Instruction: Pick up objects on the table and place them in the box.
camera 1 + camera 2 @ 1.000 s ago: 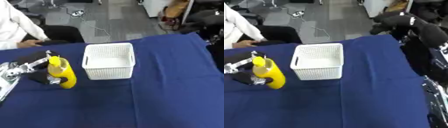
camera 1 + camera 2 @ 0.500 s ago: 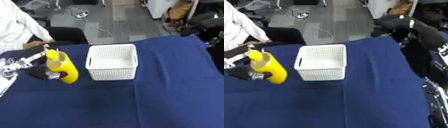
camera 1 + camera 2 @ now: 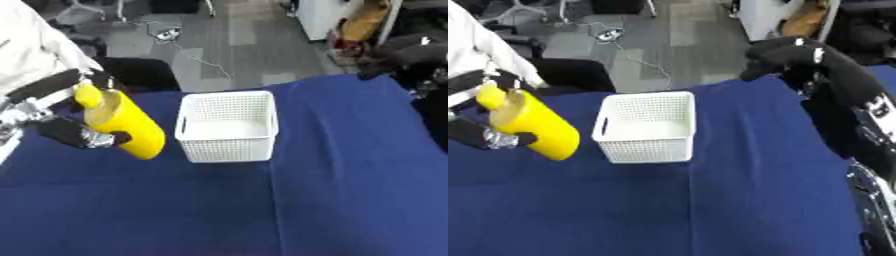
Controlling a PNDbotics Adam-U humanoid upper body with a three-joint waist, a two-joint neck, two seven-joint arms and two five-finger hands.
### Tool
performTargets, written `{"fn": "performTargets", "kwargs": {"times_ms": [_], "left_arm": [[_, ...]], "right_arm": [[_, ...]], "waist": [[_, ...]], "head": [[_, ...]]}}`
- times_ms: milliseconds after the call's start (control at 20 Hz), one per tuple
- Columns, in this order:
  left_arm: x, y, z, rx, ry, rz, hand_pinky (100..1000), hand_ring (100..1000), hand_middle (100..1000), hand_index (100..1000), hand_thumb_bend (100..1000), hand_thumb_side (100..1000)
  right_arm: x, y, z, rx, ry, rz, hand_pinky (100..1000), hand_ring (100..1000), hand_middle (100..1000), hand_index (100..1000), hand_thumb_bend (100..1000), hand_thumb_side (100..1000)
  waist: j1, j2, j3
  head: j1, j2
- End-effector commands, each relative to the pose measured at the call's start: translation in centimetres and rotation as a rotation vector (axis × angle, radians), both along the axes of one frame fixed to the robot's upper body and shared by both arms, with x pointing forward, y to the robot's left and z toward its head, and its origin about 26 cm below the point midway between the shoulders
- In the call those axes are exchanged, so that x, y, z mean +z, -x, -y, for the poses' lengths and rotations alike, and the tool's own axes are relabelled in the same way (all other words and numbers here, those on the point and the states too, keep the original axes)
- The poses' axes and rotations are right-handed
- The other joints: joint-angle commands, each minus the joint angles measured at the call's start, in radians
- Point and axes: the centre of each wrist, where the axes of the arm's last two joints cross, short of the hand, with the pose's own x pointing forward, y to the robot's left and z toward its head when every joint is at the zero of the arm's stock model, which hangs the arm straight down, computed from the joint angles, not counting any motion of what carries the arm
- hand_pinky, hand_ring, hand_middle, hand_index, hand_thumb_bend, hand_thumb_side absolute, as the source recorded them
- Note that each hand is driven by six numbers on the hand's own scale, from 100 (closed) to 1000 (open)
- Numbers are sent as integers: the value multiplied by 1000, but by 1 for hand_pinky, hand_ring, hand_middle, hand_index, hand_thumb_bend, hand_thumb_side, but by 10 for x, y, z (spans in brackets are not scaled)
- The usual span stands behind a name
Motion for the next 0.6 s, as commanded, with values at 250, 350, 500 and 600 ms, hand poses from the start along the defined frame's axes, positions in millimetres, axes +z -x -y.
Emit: {"fn": "performTargets", "kwargs": {"times_ms": [250,350,500,600], "left_arm": [[32,8,2,-47,49,103,100,100,126,417,367,437],[36,9,5,-65,73,124,100,100,127,417,374,422],[39,8,8,-80,110,157,100,100,124,416,387,402],[40,8,9,-83,148,187,100,100,122,417,396,383]], "right_arm": [[7,3,1,4,10,29,869,723,775,793,224,1000],[8,3,0,8,8,30,869,723,775,793,223,1000],[9,3,-3,18,3,31,869,723,775,793,222,1000],[10,3,-5,28,1,33,868,723,776,793,221,1000]], "waist": [[5,-25,-4],[6,-25,-6],[9,-25,-13],[13,-25,-18]], "head": [[-16,-2],[-15,-2],[-8,1],[3,1]]}}
